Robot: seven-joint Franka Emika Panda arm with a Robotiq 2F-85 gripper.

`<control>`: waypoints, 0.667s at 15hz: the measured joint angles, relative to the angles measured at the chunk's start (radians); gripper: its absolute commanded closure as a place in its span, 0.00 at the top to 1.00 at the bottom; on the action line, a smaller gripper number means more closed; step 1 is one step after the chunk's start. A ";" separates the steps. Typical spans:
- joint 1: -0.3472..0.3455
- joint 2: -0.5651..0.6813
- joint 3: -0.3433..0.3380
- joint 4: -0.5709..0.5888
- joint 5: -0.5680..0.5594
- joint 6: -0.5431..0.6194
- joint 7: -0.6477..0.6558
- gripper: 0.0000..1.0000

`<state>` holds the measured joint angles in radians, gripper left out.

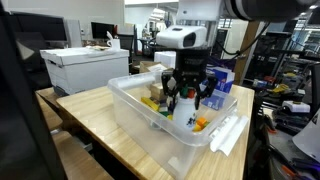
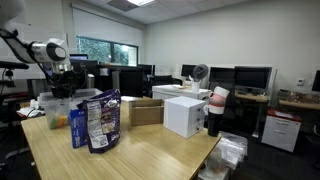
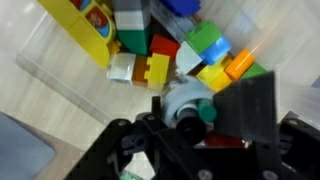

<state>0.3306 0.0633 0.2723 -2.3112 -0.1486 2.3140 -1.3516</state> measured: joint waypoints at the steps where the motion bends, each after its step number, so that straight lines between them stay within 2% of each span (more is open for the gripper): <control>1: -0.012 -0.005 -0.005 0.023 0.004 -0.039 0.004 0.40; 6: -0.051 -0.007 -0.023 0.104 0.022 -0.182 0.033 0.40; 10: -0.060 -0.007 -0.033 0.140 0.035 -0.240 0.070 0.40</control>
<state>0.2707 0.0563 0.2390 -2.1709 -0.1136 2.0742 -1.2812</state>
